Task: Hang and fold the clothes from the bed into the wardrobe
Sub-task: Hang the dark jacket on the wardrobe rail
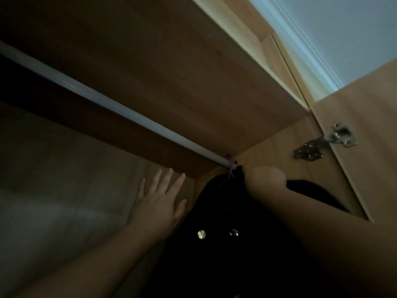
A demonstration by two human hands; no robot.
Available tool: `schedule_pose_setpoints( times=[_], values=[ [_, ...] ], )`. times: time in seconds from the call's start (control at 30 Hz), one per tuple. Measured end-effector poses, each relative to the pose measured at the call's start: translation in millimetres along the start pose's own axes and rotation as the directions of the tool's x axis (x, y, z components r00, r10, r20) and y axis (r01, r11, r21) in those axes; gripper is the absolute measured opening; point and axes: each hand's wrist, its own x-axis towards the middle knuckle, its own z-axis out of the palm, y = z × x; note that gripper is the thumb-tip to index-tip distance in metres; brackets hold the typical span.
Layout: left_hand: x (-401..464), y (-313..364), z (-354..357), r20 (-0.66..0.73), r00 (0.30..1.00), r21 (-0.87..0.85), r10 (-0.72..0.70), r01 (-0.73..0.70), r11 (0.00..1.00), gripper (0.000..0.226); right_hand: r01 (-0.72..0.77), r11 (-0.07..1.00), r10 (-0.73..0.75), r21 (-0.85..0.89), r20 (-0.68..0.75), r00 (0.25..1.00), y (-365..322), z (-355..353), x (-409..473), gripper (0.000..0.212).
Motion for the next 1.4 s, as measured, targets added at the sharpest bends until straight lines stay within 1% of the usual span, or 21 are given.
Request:
schedule_pose_setpoints(
  times=[0.17, 0.23, 0.3, 0.33, 0.4, 0.47, 0.57, 0.63, 0.7, 0.77, 0.83, 0.93, 1.0, 1.07, 1.1, 1.13, 1.2, 1.23, 1.3, 1.33, 1.4],
  values=[
    [-24.4, 13.3, 25.7, 0.048, 0.999, -0.054, -0.004, 0.006, 0.999, 0.074, 0.053, 0.997, -0.054, -0.06, -0.011, 0.998, -2.8, 13.2, -21.2, 0.025],
    [-33.7, 19.0, 31.0, 0.051, 0.999, -0.068, 0.009, -0.006, 0.998, 0.071, 0.051, 0.998, -0.051, -0.025, -0.015, 0.999, -3.8, 13.6, -27.1, 0.029],
    [-44.1, 23.0, 30.4, 0.06, 0.998, -0.106, -0.003, 0.01, 0.994, 0.071, 0.03, 0.999, -0.03, 0.009, -0.024, 0.999, -6.5, 10.9, -34.8, 0.04],
    [-50.8, 24.8, 29.3, 0.067, 0.998, -0.13, -0.013, 0.022, 0.991, 0.071, 0.026, 0.999, -0.026, -0.021, -0.043, 0.999, -8.1, 10.1, -40.6, 0.048],
    [-69.6, 29.7, 25.9, 0.073, 0.997, -0.168, -0.017, 0.029, 0.985, 0.072, 0.037, 0.988, -0.044, -0.147, -0.046, 0.998, -15.1, 8.0, -60.3, 0.062],
    [-92.8, 34.3, 22.2, 0.087, 0.996, -0.189, -0.019, 0.036, 0.981, 0.073, 0.116, 0.972, -0.111, -0.205, 0.034, 0.993, -27.2, 8.1, -89.5, 0.069],
    [-131.1, 35.4, 22.1, 0.16, 0.986, -0.225, -0.053, 0.088, 0.97, 0.076, 0.26, 0.944, -0.224, -0.206, 0.183, 0.957, -51.2, 17.0, -149.8, 0.073],
    [-161.1, 36.7, 27.9, 0.224, 0.972, -0.246, -0.074, 0.13, 0.961, 0.074, 0.326, 0.924, -0.267, -0.202, 0.27, 0.925, -61.2, 27.5, -195.2, 0.076],
    [-198.5, 40.4, 36.9, 0.312, 0.948, -0.275, -0.07, 0.16, 0.948, 0.072, 0.391, 0.9, -0.32, -0.195, 0.313, 0.894, -61.0, 39.8, -237.6, 0.077],
    [-243.1, 45.9, 47.7, 0.427, 0.903, -0.288, -0.053, 0.192, 0.938, 0.071, 0.451, 0.878, -0.379, -0.161, 0.343, 0.859, -57.6, 52.0, -275.2, 0.075],
    [-291.5, 48.9, 57.0, 0.534, 0.843, -0.261, -0.067, 0.24, 0.935, 0.073, 0.476, 0.873, -0.406, -0.11, 0.378, 0.832, -57.2, 67.2, -309.4, 0.072],
    [-358.9, 46.2, 66.2, 0.682, 0.722, -0.187, -0.116, 0.326, 0.927, 0.076, 0.46, 0.888, -0.423, -0.012, 0.371, 0.827, -68.5, 78.0, -343.6, 0.065],
    [-396.6, 41.7, 66.9, 0.732, 0.669, -0.151, -0.126, 0.341, 0.928, 0.076, 0.424, 0.902, -0.421, 0.078, 0.371, 0.828, -87.8, 74.7, -354.4, 0.067],
    [-423.9, 36.2, 61.5, 0.749, 0.651, -0.123, -0.122, 0.318, 0.94, 0.077, 0.389, 0.904, -0.426, 0.175, 0.327, 0.843, -118.3, 69.2, -367.4, 0.07],
    [-433.2, 33.2, 57.7, 0.747, 0.652, -0.107, -0.127, 0.306, 0.946, 0.078, 0.411, 0.884, -0.462, 0.221, 0.292, 0.837, -137.0, 68.0, -376.9, 0.072],
    [-441.0, 29.8, 53.5, 0.739, 0.659, -0.09, -0.138, 0.301, 0.949, 0.08, 0.463, 0.844, -0.527, 0.271, 0.261, 0.808, -155.7, 70.7, -388.4, 0.073],
    [-455.2, 20.9, 44.1, 0.731, 0.657, -0.046, -0.186, 0.32, 0.946, 0.083, 0.547, 0.752, -0.646, 0.367, 0.246, 0.723, -193.7, 85.0, -411.0, 0.072],
    [-462.6, 14.9, 38.7, 0.735, 0.641, -0.016, -0.221, 0.341, 0.94, 0.085, 0.547, 0.731, -0.666, 0.408, 0.249, 0.703, -210.2, 96.9, -419.7, 0.071],
    [-479.9, 0.5, 30.4, 0.737, 0.615, 0.058, -0.281, 0.357, 0.932, 0.086, 0.517, 0.706, -0.673, 0.484, 0.234, 0.701, -238.1, 121.5, -431.9, 0.069],
    [-487.8, -7.1, 27.4, 0.737, 0.606, 0.092, -0.299, 0.348, 0.933, 0.086, 0.518, 0.685, -0.691, 0.512, 0.23, 0.686, -250.4, 134.1, -437.9, 0.068],
    [-498.3, -21.0, 22.9, 0.743, 0.592, 0.145, -0.313, 0.314, 0.938, 0.086, 0.57, 0.638, -0.743, 0.517, 0.222, 0.631, -272.8, 160.5, -451.8, 0.066]
  ],
)
